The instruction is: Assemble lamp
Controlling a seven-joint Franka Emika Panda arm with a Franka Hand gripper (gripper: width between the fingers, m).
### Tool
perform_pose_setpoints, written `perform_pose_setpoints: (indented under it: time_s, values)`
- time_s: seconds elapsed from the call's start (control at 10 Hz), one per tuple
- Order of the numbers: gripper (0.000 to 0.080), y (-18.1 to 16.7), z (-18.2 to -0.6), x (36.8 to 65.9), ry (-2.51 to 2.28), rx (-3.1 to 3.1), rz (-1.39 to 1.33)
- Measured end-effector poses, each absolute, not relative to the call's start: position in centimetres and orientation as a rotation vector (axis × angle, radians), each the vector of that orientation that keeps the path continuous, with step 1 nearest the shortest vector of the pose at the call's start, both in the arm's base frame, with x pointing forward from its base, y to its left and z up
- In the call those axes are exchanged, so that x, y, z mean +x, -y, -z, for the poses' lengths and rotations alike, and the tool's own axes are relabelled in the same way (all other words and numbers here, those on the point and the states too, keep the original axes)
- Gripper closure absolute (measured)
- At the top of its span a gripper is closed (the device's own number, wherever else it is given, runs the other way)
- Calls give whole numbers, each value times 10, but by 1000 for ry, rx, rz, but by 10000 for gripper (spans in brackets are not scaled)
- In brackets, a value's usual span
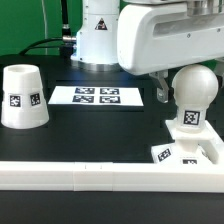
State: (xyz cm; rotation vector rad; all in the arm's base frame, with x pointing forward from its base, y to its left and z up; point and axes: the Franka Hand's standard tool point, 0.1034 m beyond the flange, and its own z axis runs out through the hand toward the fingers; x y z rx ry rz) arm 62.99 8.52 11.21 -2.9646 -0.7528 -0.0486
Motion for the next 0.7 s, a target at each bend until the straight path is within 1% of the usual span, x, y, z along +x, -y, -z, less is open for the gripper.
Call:
perform_pose_setpoints:
  time_s: [0.2,0.4,0.7]
  values:
    - [101,-84,-111,630,882,-2930,53]
    - [101,-89,-108,630,1188,-2866,75]
    - [101,-92,-109,631,1591,-2731,70]
